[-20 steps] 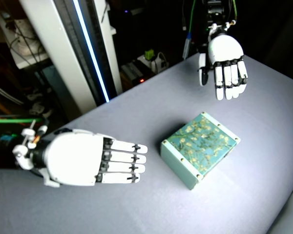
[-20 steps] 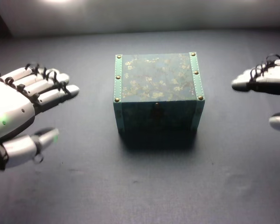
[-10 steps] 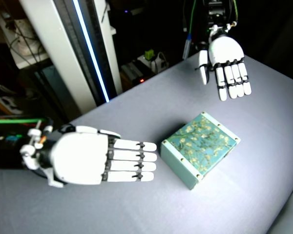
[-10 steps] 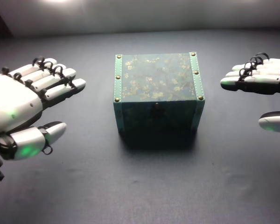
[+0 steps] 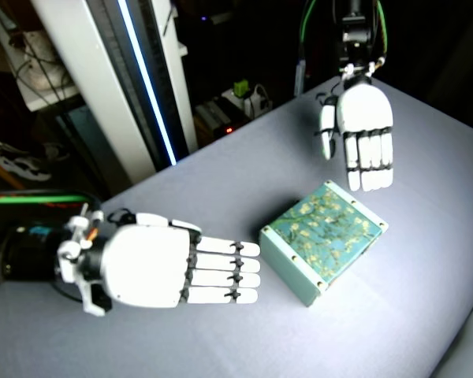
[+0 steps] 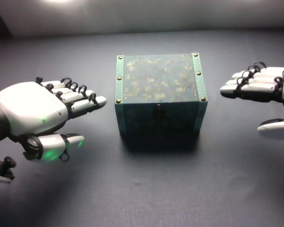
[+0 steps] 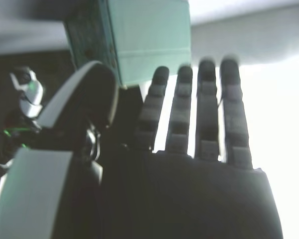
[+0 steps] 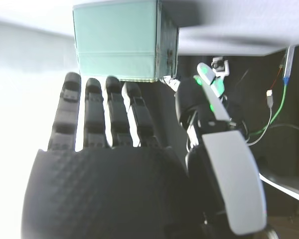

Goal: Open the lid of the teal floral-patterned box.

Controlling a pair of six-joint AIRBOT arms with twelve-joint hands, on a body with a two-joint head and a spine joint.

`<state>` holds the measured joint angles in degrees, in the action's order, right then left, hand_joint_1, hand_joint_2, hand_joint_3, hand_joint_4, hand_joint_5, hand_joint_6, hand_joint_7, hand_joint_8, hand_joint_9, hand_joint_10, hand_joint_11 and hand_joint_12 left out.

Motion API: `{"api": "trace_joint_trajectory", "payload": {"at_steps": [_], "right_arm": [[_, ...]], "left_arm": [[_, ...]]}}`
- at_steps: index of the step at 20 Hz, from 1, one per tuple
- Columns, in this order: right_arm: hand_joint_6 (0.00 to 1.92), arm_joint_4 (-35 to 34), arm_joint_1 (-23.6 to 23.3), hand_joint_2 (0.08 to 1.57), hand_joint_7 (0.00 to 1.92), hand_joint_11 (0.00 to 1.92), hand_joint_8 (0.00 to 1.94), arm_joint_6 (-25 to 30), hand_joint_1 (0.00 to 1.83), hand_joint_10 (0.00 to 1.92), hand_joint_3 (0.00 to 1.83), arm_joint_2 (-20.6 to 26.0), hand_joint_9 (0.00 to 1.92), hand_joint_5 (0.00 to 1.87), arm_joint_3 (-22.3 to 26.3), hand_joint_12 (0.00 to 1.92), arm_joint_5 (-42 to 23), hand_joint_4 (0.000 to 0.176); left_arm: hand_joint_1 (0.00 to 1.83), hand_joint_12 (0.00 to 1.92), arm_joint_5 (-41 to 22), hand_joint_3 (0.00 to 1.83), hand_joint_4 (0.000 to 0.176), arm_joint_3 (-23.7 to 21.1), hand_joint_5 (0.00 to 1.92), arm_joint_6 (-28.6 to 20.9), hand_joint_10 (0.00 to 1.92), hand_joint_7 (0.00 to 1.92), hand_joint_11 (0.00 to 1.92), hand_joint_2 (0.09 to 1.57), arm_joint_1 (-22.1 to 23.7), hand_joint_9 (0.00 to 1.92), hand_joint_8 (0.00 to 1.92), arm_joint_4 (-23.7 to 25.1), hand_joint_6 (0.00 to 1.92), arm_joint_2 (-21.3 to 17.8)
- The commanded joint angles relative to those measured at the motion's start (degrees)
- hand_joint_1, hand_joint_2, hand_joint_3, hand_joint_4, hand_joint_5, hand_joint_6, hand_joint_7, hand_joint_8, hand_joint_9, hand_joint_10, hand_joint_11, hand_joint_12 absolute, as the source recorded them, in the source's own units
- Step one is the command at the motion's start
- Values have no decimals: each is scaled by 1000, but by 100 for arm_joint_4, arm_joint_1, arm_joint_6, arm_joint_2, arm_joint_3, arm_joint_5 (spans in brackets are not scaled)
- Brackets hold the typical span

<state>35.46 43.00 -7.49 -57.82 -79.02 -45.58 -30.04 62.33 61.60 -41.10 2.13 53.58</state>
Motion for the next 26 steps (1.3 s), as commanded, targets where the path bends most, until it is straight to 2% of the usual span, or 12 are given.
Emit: {"api": "trace_joint_trajectory", "payload": {"at_steps": [1, 2, 4, 7, 9, 15, 19, 23, 24, 26], "right_arm": [[2, -198, -102, 1544, 77, 31, 1, 69, 150, 2, 2, -5, 19, 101, -37, 103, -486, 0], [2, -121, -128, 1548, 60, 24, 3, 105, 93, 3, 4, -36, 7, 91, -54, 102, -453, 0], [2, 32, -179, 1542, 52, 35, 4, 162, 4, 1, 1, -94, 2, 67, -73, 110, -400, 0], [11, 118, -238, 1513, 74, 45, 10, 177, 0, 1, 0, -160, 4, 95, -74, 117, -400, 0], [0, 174, -289, 1513, 34, 46, 0, 180, 0, 0, 0, -185, 0, 46, -72, 121, -401, 0], [6, 169, -341, 1481, 0, 33, 0, 204, 0, 0, 0, -220, 0, 47, -38, 135, -542, 0], [6, -62, -350, 1526, 45, 53, 14, 204, 0, 4, 11, -229, 10, 58, -39, 147, -753, 0], [8, -364, -349, 1541, 92, 24, 5, 204, 183, 5, 0, -228, 50, 115, -27, 155, -997, 0], [2, -483, -349, 1533, 77, 4, 4, 204, 146, 4, 0, -229, 30, 109, -20, 98, -1100, 0], [4, -739, -349, 1521, 105, 12, 5, 184, 80, 4, 0, -242, 44, 133, -19, 111, -1294, 0]], "left_arm": [[0, 92, -474, 108, 32, 23, 0, -3, 0, 4, 5, 1571, 98, 19, 0, 53, 0, 36], [0, 91, -409, 171, 0, 27, 0, -3, 2, 0, 19, 1571, 142, 10, 0, 138, 0, 59], [0, 23, -316, 157, 0, 53, 0, -3, 0, 0, 4, 1571, 274, 3, 0, 297, 0, 136], [0, 26, -354, 133, 0, 45, 16, -3, 9, 0, 59, 1571, 385, 34, 0, 393, 4, 174], [0, 1, -449, 61, 0, 8, 0, -22, 0, 0, 3, 1571, 396, 0, 0, 408, 0, 172], [0, 11, -840, 109, 0, -2, 22, -565, 3, 0, 25, 1571, 369, 11, 0, 624, 6, 159], [0, 44, -1114, 59, 0, -7, 82, -925, 6, 49, 86, 1571, 336, 59, 5, 741, 7, 140], [0, 0, -1426, 25, 0, -14, 2, -1022, 0, 0, 1, 1544, 336, 1, 0, 639, 0, 119], [0, 0, -1522, 29, 0, -16, 9, -1060, 0, 0, 0, 1556, 330, 0, 0, 601, 3, 107], [0, 0, -1727, 41, 0, -22, 0, -1072, 0, 0, 0, 1568, 293, 0, 0, 450, 0, 91]]}}
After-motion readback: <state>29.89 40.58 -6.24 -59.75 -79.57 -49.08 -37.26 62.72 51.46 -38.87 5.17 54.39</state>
